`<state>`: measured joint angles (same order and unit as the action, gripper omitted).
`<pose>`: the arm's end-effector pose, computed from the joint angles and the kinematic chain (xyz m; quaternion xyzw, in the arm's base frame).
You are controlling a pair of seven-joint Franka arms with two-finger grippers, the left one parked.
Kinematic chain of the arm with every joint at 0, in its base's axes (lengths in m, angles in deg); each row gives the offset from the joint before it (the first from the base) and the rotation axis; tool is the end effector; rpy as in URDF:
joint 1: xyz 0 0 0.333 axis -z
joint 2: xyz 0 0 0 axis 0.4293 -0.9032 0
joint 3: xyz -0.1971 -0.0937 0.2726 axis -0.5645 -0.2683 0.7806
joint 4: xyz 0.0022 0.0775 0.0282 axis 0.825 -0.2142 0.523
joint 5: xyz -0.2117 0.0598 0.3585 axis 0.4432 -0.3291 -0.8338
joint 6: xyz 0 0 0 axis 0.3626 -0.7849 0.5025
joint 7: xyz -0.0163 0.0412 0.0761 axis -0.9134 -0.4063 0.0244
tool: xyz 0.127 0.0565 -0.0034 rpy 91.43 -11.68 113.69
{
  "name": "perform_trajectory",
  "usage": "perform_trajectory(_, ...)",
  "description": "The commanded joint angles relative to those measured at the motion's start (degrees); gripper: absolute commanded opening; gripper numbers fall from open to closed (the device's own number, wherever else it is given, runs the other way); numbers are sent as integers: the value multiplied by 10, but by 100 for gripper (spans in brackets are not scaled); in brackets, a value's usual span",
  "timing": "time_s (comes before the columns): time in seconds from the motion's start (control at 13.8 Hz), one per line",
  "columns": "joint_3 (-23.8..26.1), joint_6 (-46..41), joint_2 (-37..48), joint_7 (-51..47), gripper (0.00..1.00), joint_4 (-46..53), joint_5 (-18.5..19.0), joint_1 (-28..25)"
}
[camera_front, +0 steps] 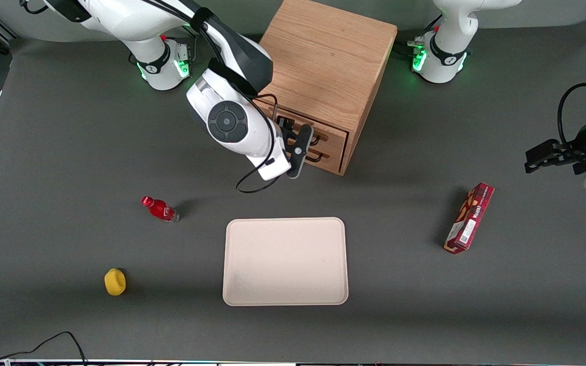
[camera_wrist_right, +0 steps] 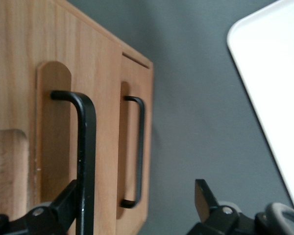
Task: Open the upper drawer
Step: 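Hook the right gripper onto the upper drawer's black handle, then pull the handle outward with the right gripper, sliding the drawer open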
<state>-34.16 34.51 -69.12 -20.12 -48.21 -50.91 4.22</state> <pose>0.5462 0.4821 0.3775 -0.8232 -0.5427 0.0613 0.1553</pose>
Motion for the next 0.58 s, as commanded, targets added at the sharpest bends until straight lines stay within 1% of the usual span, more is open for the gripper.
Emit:
perform_trajectory(0.0,-9,17,-10,10,100,3,16,-1)
perform_trajectory(0.29,-14,19,-11,21,100,5,31,5)
perform_trajectory(0.51,-37,32,-11,41,100,8,30,6)
